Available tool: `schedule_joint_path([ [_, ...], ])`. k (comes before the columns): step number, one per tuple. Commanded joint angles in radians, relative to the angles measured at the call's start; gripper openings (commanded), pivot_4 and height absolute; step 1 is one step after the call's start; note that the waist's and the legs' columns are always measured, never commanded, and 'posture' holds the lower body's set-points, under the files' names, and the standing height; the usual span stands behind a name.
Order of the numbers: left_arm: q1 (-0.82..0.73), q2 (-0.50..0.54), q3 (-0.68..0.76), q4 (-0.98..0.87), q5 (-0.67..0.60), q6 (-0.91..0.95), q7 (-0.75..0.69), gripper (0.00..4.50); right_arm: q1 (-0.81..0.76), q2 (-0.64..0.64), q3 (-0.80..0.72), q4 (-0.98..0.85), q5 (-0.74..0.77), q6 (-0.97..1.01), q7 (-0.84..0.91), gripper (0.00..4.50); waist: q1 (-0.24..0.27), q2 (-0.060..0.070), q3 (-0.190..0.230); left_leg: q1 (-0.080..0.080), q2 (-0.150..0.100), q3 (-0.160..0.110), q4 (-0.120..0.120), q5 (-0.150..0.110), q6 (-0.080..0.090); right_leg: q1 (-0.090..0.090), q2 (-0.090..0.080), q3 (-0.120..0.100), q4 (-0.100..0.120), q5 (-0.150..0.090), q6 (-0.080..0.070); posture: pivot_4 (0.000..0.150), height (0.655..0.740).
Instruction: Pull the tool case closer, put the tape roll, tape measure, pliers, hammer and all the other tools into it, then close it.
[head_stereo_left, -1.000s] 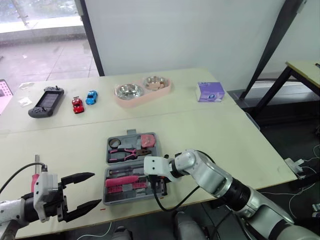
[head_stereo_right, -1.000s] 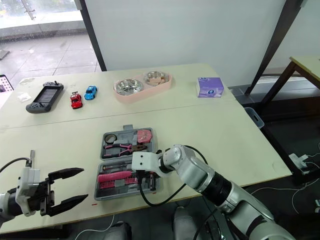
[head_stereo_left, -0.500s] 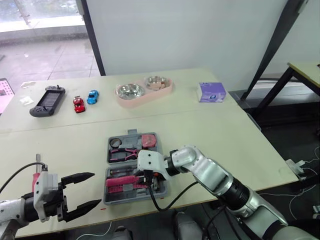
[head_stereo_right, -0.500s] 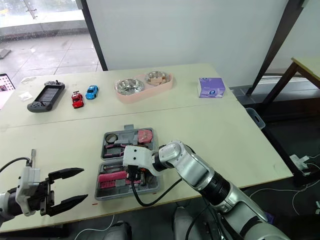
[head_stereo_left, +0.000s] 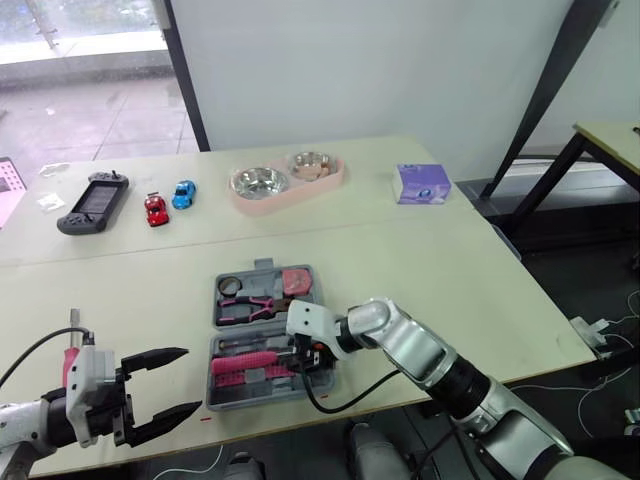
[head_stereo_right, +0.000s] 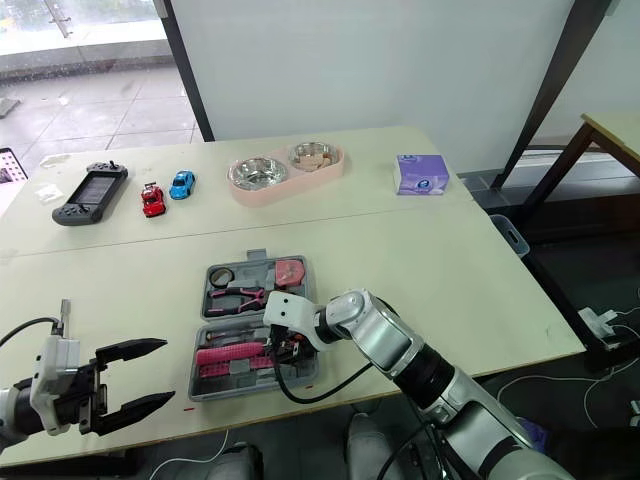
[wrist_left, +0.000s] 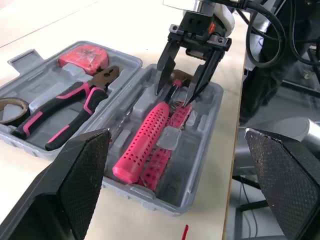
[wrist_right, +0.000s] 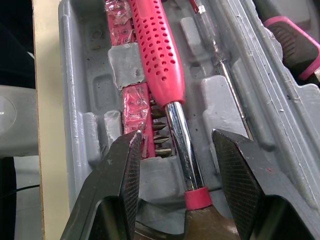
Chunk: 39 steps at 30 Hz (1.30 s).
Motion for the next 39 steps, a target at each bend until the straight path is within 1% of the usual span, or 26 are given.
schedule_joint_path([
  [1, 0.003, 0.007, 0.023, -0.020, -0.011, -0.010, -0.003, 4.50, -0.004, 0.015, -0.015, 0.011, 0.000, -0.023, -0.010, 0.59, 0.000, 0.000, 0.000, 0.000, 0.000, 0.000, 0.000, 0.000, 0.000, 0.000, 0.000, 0.000, 0.000, 0.000, 0.000, 0.150, 0.7387],
  [2, 0.003, 0.007, 0.022, -0.019, -0.011, -0.010, -0.004, 4.50, -0.005, 0.018, -0.016, 0.014, 0.001, -0.023, -0.011, 0.12, 0.000, 0.000, 0.000, 0.000, 0.000, 0.000, 0.000, 0.000, 0.000, 0.000, 0.000, 0.000, 0.000, 0.000, 0.000, 0.150, 0.7387],
  [3, 0.003, 0.007, 0.022, -0.018, -0.011, -0.010, -0.004, 4.50, -0.006, 0.021, -0.017, 0.014, 0.003, -0.023, -0.010, 0.04, 0.000, 0.000, 0.000, 0.001, 0.000, 0.000, 0.000, 0.000, 0.000, 0.000, 0.000, 0.000, 0.000, 0.000, 0.000, 0.150, 0.7387],
  [11, 0.002, 0.005, 0.021, -0.015, -0.010, -0.011, -0.003, 4.50, -0.017, 0.019, -0.020, -0.034, 0.009, -0.041, 0.007, 0.04, -0.001, 0.000, 0.000, 0.001, 0.000, 0.000, 0.000, 0.000, 0.000, 0.001, 0.000, 0.000, 0.000, 0.000, 0.000, 0.150, 0.7387],
  [16, 0.001, 0.005, 0.022, -0.013, -0.010, -0.011, -0.001, 4.50, -0.085, -0.020, 0.009, -0.091, -0.024, -0.022, 0.044, 0.04, -0.001, 0.001, 0.001, 0.000, 0.000, 0.000, 0.000, 0.000, 0.000, 0.000, 0.000, 0.000, 0.000, 0.000, 0.000, 0.150, 0.7387],
  [21, 0.001, 0.002, 0.024, -0.011, -0.011, -0.012, 0.001, 4.50, -0.245, -0.092, 0.077, -0.120, -0.056, 0.113, 0.148, 0.04, 0.000, 0.001, 0.002, 0.001, 0.000, 0.000, 0.000, 0.000, 0.000, 0.000, 0.000, 0.000, 0.001, 0.000, 0.000, 0.150, 0.7387],
  [23, 0.005, 0.002, 0.029, -0.003, -0.009, -0.017, -0.002, 4.50, -0.323, -0.112, 0.103, -0.121, -0.054, 0.206, 0.186, 0.04, 0.000, 0.002, 0.002, 0.001, 0.000, 0.000, 0.000, 0.000, 0.000, 0.000, 0.000, 0.000, 0.001, 0.000, 0.000, 0.150, 0.7387],
  [25, 0.008, 0.005, 0.036, 0.005, -0.008, -0.021, -0.006, 4.50, -0.390, -0.124, 0.127, -0.157, -0.016, 0.328, 0.233, 0.04, 0.000, 0.002, 0.003, 0.000, 0.000, 0.000, 0.000, 0.000, 0.000, 0.000, 0.000, 0.000, 0.001, 0.000, 0.000, 0.150, 0.7387],
  [27, 0.008, 0.005, 0.036, 0.010, -0.004, -0.025, -0.007, 4.50, -0.422, -0.110, 0.129, -0.203, 0.065, 0.446, 0.281, 0.04, 0.000, 0.002, 0.003, 0.000, 0.000, 0.000, -0.001, 0.000, 0.000, -0.001, 0.000, 0.000, 0.001, 0.000, 0.000, 0.150, 0.7387],
  [30, 0.009, 0.008, 0.035, 0.015, -0.002, -0.030, -0.006, 4.50, -0.449, -0.076, 0.135, -0.202, 0.107, 0.513, 0.274, 0.04, -0.003, 0.002, 0.003, 0.000, 0.000, 0.000, -0.001, -0.001, 0.001, -0.001, 0.000, 0.000, 0.002, 0.000, 0.000, 0.150, 0.7387],
  [36, 0.044, -0.003, 0.043, 0.005, -0.002, -0.044, 0.000, 4.50, -0.513, -0.008, 0.161, -0.120, 0.143, 0.607, 0.205, 0.04, -0.003, 0.004, 0.004, -0.001, 0.000, 0.000, 0.000, -0.001, 0.001, -0.001, 0.000, 0.000, 0.002, 0.001, -0.002, 0.150, 0.7387],
  [39, 0.065, -0.009, 0.046, -0.004, -0.004, -0.052, 0.001, 4.50, -0.529, 0.025, 0.164, -0.066, 0.154, 0.622, 0.162, 0.04, -0.003, 0.004, 0.004, 0.000, 0.000, 0.000, 0.001, -0.001, 0.001, -0.001, 0.000, 0.000, 0.003, 0.001, -0.002, 0.150, 0.7387],
])
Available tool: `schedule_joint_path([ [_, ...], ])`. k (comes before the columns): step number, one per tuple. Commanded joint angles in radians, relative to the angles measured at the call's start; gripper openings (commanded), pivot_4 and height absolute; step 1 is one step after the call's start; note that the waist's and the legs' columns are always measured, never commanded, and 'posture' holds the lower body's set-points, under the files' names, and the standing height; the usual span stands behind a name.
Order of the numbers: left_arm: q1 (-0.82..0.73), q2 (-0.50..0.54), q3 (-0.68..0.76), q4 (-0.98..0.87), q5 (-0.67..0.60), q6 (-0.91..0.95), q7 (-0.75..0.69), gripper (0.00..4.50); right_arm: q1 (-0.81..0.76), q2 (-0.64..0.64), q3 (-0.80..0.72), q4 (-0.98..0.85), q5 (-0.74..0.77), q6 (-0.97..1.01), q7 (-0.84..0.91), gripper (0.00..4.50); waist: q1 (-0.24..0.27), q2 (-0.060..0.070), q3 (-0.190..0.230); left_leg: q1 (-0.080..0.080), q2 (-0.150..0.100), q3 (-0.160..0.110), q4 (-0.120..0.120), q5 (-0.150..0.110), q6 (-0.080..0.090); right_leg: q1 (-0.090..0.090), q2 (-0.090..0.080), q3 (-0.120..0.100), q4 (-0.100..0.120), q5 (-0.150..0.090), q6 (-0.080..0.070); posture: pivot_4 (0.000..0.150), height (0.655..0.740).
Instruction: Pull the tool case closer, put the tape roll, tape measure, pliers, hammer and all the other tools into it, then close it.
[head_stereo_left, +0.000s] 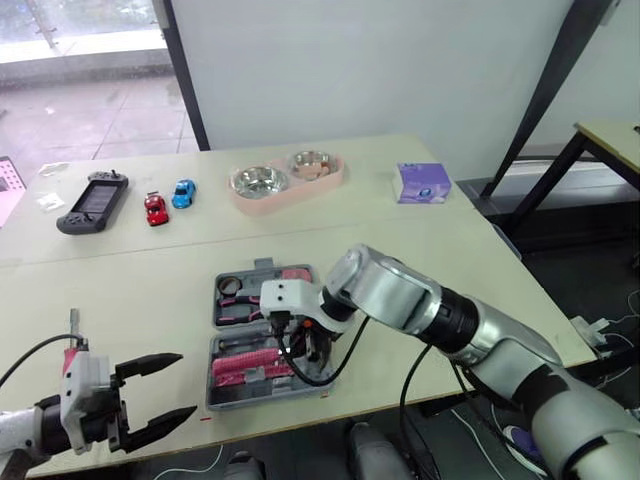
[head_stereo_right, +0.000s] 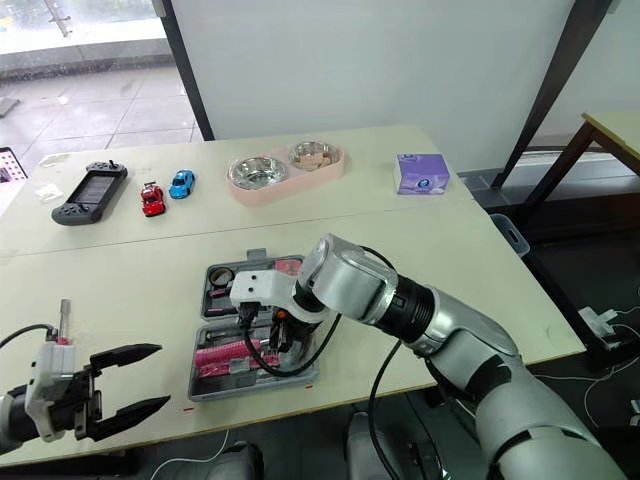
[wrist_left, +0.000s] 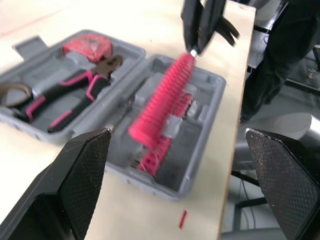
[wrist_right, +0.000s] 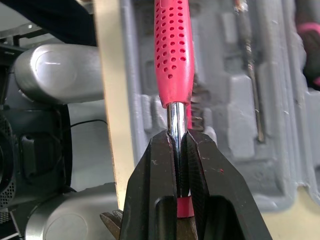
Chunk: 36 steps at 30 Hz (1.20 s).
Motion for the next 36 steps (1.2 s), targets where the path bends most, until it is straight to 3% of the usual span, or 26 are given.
schedule_joint_path([
  [1, 0.023, -0.009, 0.036, -0.030, -0.004, -0.033, -0.002, 4.50, -0.034, 0.033, -0.009, 0.036, 0.024, 0.009, -0.038, 0.04, -0.001, 0.000, 0.000, 0.000, 0.000, 0.000, 0.000, 0.000, 0.000, 0.000, 0.000, 0.000, 0.000, 0.000, 0.000, 0.150, 0.7387],
  [13, 0.057, -0.024, 0.043, -0.005, 0.008, -0.100, -0.008, 4.50, -0.051, 0.060, 0.070, 0.161, 0.030, -0.071, -0.059, 0.04, -0.003, 0.000, 0.000, -0.001, 0.000, 0.000, 0.000, 0.000, 0.000, -0.001, 0.000, 0.000, 0.000, 0.001, -0.002, 0.150, 0.7387],
  [36, 0.075, -0.022, 0.040, -0.020, 0.007, -0.095, 0.004, 4.50, -0.060, 0.164, 0.086, 0.412, -0.027, -0.239, -0.056, 0.04, -0.004, 0.001, 0.001, 0.000, 0.000, 0.000, 0.000, 0.000, 0.000, -0.001, 0.000, 0.000, 0.002, 0.001, -0.001, 0.150, 0.7387],
])
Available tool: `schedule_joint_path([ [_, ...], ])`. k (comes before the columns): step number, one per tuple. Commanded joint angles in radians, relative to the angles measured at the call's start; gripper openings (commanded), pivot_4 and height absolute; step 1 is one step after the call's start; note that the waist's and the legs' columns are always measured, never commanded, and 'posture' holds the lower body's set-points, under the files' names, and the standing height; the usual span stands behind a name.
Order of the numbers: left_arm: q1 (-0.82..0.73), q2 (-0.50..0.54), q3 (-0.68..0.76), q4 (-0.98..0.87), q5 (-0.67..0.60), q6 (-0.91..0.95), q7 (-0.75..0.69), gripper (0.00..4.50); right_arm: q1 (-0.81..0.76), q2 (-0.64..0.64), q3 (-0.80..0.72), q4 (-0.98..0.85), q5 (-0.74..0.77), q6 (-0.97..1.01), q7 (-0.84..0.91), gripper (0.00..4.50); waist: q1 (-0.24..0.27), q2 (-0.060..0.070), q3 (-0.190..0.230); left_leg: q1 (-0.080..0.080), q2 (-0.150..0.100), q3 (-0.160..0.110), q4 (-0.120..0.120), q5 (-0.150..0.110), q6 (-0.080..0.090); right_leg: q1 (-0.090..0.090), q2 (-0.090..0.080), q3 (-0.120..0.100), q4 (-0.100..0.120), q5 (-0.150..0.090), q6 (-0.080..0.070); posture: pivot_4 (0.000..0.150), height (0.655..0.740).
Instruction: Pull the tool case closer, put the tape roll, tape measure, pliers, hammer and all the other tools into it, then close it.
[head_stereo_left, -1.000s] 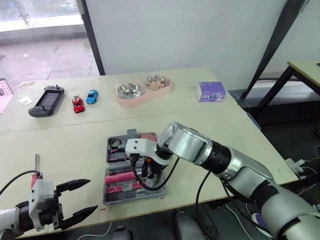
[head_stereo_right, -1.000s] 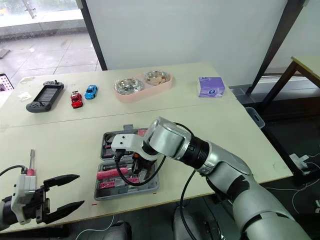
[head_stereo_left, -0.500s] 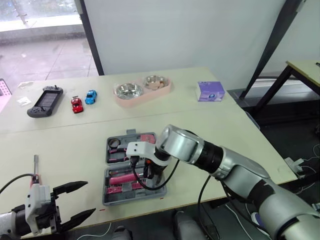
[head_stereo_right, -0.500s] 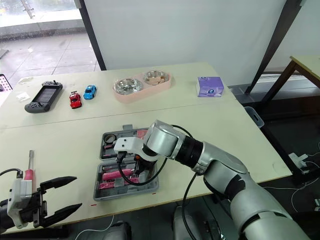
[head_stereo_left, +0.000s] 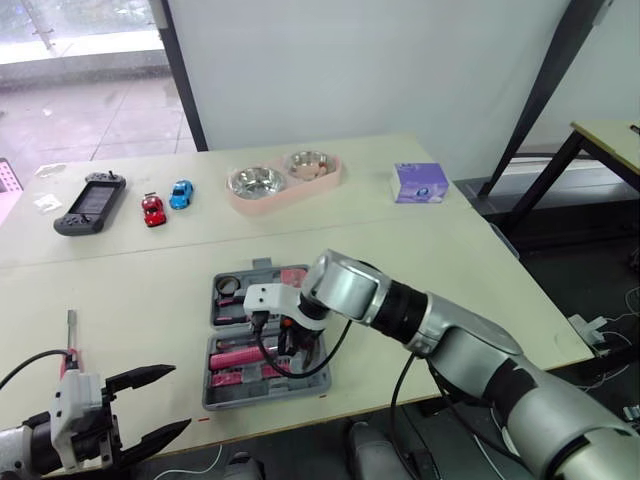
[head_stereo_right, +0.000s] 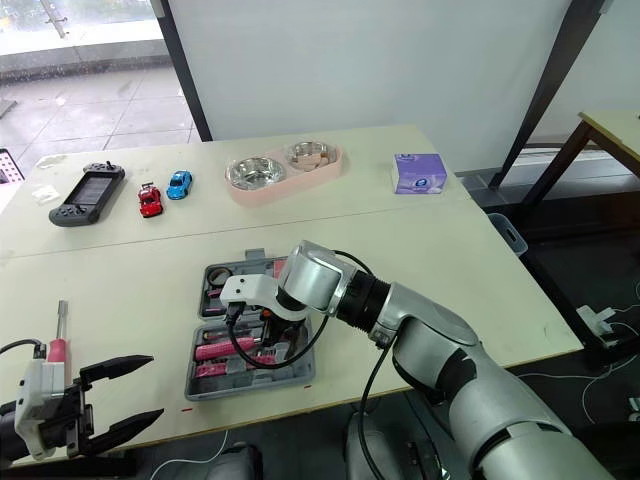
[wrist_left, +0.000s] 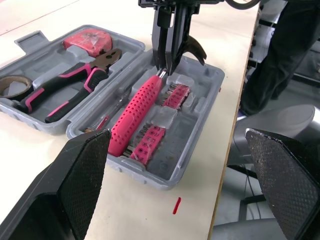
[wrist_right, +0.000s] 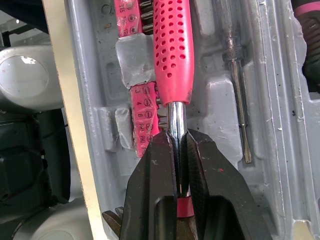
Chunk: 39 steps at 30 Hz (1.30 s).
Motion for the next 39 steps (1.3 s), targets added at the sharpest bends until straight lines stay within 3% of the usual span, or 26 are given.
schedule_joint_path([
  [1, 0.007, 0.000, 0.020, -0.019, -0.003, -0.009, 0.004, 4.50, -0.010, 0.019, -0.010, 0.021, -0.030, -0.034, -0.008, 0.04, 0.000, 0.000, 0.000, 0.000, 0.000, 0.000, 0.000, 0.000, 0.000, 0.000, 0.000, 0.000, 0.000, 0.000, 0.000, 0.150, 0.7387],
  [27, -0.010, 0.005, 0.014, -0.020, -0.008, 0.010, 0.005, 4.50, 0.016, 0.023, -0.033, 0.061, -0.078, -0.087, 0.004, 0.04, 0.002, 0.000, 0.000, 0.000, 0.000, 0.000, 0.000, 0.000, 0.000, 0.000, 0.000, 0.000, 0.001, -0.001, 0.002, 0.150, 0.7387],
  [33, -0.016, 0.006, 0.016, -0.012, -0.010, 0.012, 0.002, 4.50, 0.012, 0.021, -0.051, 0.055, -0.085, -0.093, 0.004, 2.48, 0.002, 0.000, 0.000, 0.000, 0.000, 0.000, 0.000, 0.000, 0.000, 0.000, 0.000, 0.000, 0.001, -0.001, 0.002, 0.150, 0.7387],
  [37, -0.020, 0.006, 0.017, -0.008, -0.010, 0.012, -0.001, 4.50, 0.013, 0.016, -0.058, 0.043, -0.090, -0.089, 0.009, 4.48, 0.002, 0.000, 0.000, 0.000, 0.000, 0.000, 0.000, 0.000, 0.000, 0.000, 0.000, 0.000, 0.001, -0.001, 0.002, 0.150, 0.7387],
  [39, -0.022, 0.007, 0.018, -0.005, -0.009, 0.012, -0.003, 4.50, 0.013, 0.012, -0.065, 0.030, -0.090, -0.084, 0.012, 4.48, 0.002, 0.000, 0.000, 0.001, 0.000, 0.000, 0.001, 0.000, 0.000, 0.000, 0.000, 0.000, 0.002, -0.001, 0.002, 0.150, 0.7387],
])
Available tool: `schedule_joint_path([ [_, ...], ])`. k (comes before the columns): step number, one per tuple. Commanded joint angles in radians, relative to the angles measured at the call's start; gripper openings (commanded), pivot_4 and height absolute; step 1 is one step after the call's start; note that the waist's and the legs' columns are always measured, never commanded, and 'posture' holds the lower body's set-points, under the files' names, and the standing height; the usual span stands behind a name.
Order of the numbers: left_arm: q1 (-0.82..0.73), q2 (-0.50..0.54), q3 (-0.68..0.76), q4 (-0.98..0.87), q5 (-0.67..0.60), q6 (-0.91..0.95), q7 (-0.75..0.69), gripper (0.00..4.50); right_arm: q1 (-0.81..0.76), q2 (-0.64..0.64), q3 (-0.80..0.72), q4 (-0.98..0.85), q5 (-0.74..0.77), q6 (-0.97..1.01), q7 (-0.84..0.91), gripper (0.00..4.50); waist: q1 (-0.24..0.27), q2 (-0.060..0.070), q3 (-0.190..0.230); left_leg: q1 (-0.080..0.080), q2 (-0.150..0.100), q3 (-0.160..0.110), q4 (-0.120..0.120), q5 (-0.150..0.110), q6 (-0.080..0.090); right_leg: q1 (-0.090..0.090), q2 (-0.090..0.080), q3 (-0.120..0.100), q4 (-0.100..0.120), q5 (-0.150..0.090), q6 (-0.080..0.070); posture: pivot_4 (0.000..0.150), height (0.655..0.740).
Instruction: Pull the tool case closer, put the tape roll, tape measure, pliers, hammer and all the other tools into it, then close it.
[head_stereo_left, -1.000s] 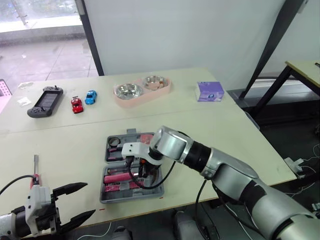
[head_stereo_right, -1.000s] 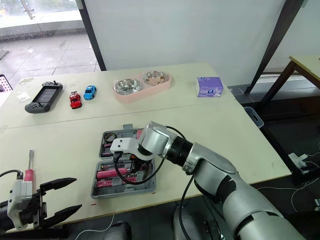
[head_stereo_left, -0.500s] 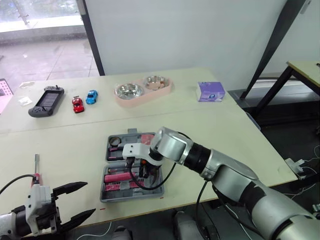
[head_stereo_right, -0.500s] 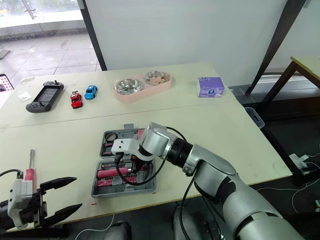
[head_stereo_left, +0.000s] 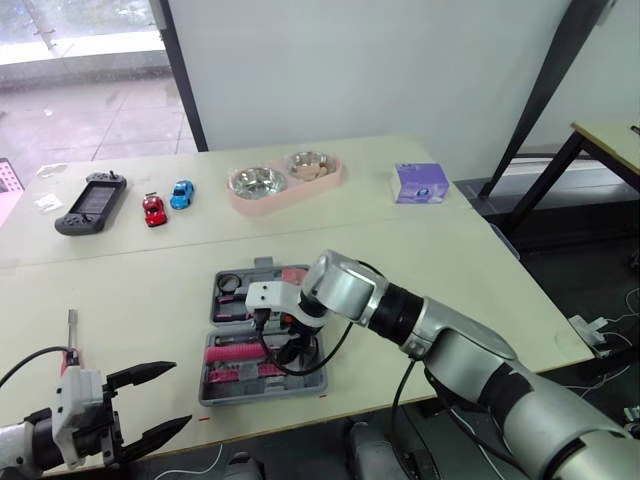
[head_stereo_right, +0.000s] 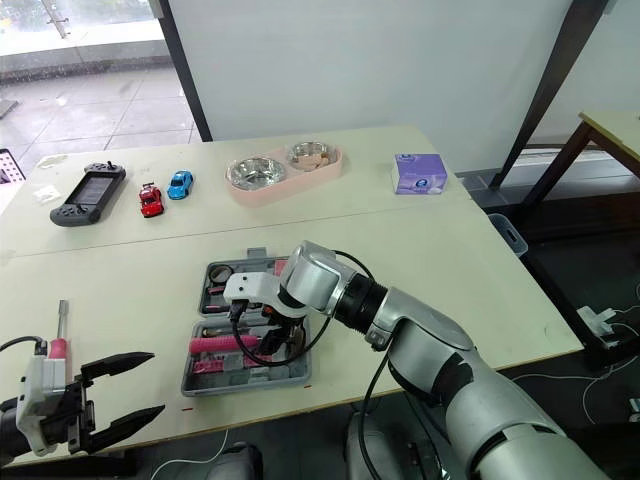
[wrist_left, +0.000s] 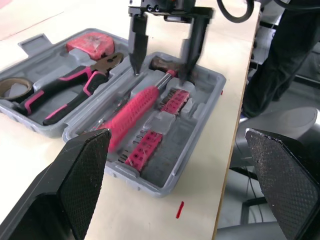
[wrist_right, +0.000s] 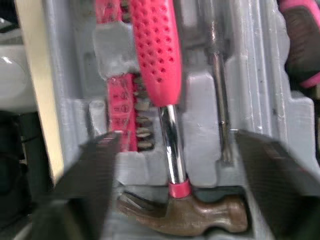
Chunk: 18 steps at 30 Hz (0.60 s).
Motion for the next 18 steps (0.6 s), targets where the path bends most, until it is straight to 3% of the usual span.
schedule_joint_path([
  [1, 0.004, 0.007, 0.019, -0.004, -0.008, 0.000, -0.004, 4.50, -0.012, -0.007, -0.039, -0.041, -0.011, 0.001, -0.009, 4.48, 0.000, 0.000, 0.000, 0.000, 0.000, 0.000, 0.000, 0.000, 0.000, 0.000, 0.000, 0.000, 0.001, 0.000, 0.000, 0.150, 0.7387],
  [6, 0.002, 0.008, 0.019, -0.003, -0.010, 0.002, -0.006, 4.50, 0.007, 0.015, -0.133, -0.100, 0.021, -0.006, -0.045, 4.48, 0.001, 0.000, 0.000, 0.000, 0.000, 0.000, 0.001, 0.000, 0.000, 0.000, 0.000, 0.000, 0.001, 0.000, 0.000, 0.150, 0.7387],
  [11, 0.000, 0.012, 0.019, -0.004, -0.010, 0.006, -0.005, 4.50, 0.118, 0.027, -0.220, -0.188, 0.022, -0.132, -0.125, 4.48, 0.001, -0.001, -0.001, 0.000, 0.000, 0.000, 0.000, 0.000, 0.000, 0.000, 0.000, 0.000, 0.001, 0.000, 0.000, 0.150, 0.7387],
  [14, -0.004, 0.014, 0.019, -0.005, -0.010, 0.011, -0.004, 4.50, 0.231, 0.014, -0.236, -0.259, 0.046, -0.195, -0.126, 3.61, 0.003, -0.001, -0.001, 0.000, 0.000, 0.000, 0.000, 0.000, 0.000, 0.000, 0.000, 0.000, 0.001, 0.000, 0.000, 0.150, 0.7387],
  [18, -0.014, 0.018, 0.020, -0.003, -0.010, 0.019, -0.004, 4.50, 0.312, 0.022, -0.251, -0.287, 0.049, -0.261, -0.139, 1.64, 0.002, -0.001, -0.001, 0.001, 0.000, 0.000, 0.000, 0.000, 0.000, 0.001, 0.000, 0.000, 0.000, 0.000, 0.001, 0.150, 0.7387],
])
